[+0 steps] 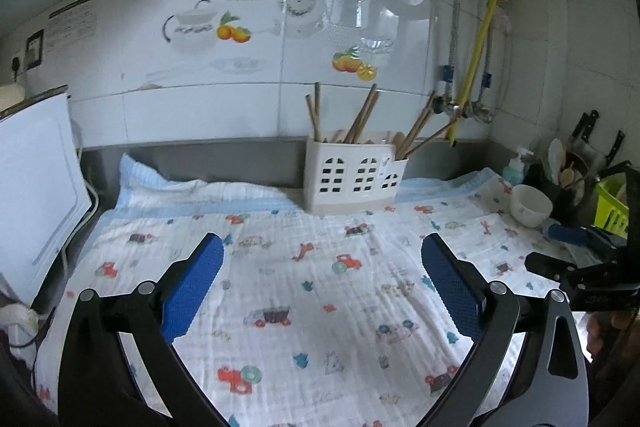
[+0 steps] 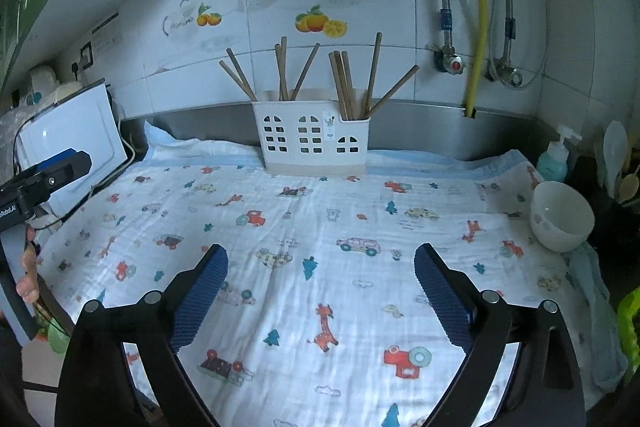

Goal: Organize utensils

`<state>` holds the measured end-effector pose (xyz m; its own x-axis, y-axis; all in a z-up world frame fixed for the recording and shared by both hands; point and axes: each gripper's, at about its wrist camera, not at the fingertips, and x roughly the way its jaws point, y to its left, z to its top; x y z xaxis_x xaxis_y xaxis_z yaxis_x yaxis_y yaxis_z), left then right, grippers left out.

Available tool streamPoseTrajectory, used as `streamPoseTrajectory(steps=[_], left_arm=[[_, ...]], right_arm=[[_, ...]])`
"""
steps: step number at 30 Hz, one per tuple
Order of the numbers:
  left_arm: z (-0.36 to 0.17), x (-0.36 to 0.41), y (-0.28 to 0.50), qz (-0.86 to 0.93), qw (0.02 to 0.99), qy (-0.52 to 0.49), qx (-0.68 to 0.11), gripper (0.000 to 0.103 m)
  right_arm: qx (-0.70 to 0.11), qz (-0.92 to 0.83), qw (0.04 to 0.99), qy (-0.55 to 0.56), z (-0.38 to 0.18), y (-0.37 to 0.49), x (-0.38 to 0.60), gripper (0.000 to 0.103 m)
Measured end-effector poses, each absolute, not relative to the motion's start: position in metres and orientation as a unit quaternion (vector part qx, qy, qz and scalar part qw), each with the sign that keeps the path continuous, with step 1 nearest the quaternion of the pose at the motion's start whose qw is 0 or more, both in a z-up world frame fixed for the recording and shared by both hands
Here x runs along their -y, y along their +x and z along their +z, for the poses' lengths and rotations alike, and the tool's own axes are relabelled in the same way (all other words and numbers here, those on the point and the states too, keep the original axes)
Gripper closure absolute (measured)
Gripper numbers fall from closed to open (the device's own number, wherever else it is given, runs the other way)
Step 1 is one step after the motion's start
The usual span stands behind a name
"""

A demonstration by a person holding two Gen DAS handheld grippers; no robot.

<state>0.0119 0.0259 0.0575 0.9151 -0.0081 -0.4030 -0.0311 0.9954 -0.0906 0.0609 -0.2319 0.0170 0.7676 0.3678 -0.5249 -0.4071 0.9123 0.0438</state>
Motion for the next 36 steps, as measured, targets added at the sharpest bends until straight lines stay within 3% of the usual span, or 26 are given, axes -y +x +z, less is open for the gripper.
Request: streamPoseTrajectory(steps=[36], left_arm=[[0.012,-0.039,0.014,0.013,0.954,-0.068,-0.291,0.005]], right_arm=[[-0.297,0.201,0.931,-0.058,0.000,0.067,0.222,0.010]])
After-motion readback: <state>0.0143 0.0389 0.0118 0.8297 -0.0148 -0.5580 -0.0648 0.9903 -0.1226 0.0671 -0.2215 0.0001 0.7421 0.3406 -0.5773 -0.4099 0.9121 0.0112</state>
